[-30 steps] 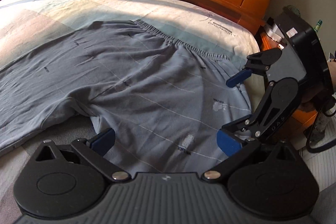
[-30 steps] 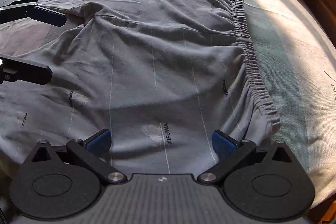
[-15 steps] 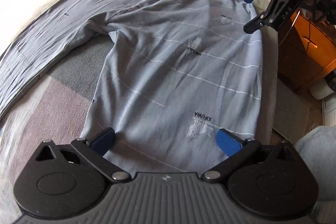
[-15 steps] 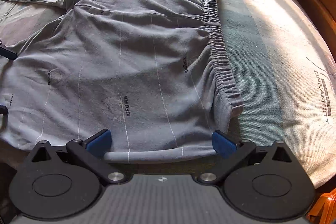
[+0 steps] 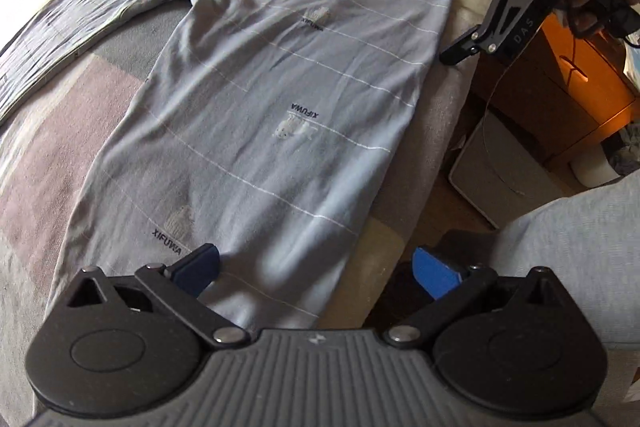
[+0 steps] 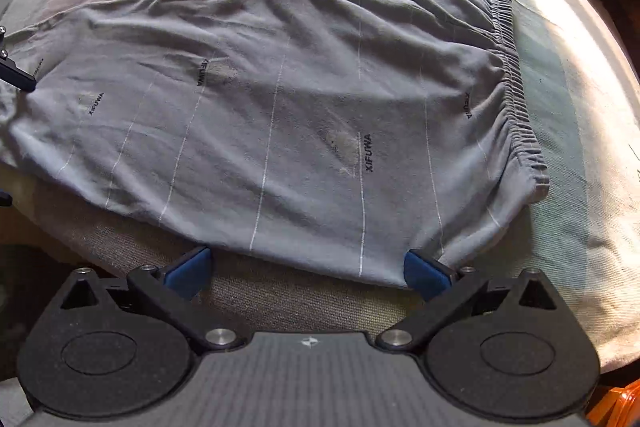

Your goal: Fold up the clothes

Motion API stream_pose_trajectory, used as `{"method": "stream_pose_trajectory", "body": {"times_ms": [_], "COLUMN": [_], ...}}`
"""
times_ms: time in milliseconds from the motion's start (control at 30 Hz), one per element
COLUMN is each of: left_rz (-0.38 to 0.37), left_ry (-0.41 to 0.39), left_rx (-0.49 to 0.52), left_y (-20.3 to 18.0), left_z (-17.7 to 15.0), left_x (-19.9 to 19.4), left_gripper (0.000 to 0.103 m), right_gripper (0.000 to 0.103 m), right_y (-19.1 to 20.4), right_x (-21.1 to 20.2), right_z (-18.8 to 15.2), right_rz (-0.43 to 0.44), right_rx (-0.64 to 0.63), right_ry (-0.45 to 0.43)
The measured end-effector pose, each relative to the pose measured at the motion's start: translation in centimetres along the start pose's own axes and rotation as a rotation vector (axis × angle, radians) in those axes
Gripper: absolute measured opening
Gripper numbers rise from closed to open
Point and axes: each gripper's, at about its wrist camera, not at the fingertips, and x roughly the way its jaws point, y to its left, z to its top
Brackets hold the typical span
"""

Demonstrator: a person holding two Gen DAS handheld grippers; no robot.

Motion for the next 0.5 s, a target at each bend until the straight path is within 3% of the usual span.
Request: {"method": "stream_pose_trajectory", "body": {"times_ms": [67, 200, 400, 500], "left_rz": [0.047, 0.055, 0.028, 0.093], "left_ry": [-0.03, -0.009, 0.024, -0.019], "left_rx": [-0.023, -0.157, -0.348, -0.382], "left_y": [0.5, 2.3, 3.9, 5.2], "left_z": [0.1, -1.0, -5.6, -5.9], "left_x": [-0.7, -0.3, -1.8, -2.7], "left_gripper": [0.102, 0.102, 0.102, 0.102], "right_gripper": [0.103, 0.103, 0.103, 0.103], "right_y": [0.7, 3.0, 5.3, 5.1], "right_x": [-0.7, -0.7, 1.7, 1.7], "right_z": [1.1, 4.4, 5.8, 5.9], "right_rz": [0.0, 0.036, 0.076, 0.087], "right_rx": [0.0, 0.016, 0.049, 0.051], "right_ry": [-0.052, -0.139, -0.113, -0.096]}}
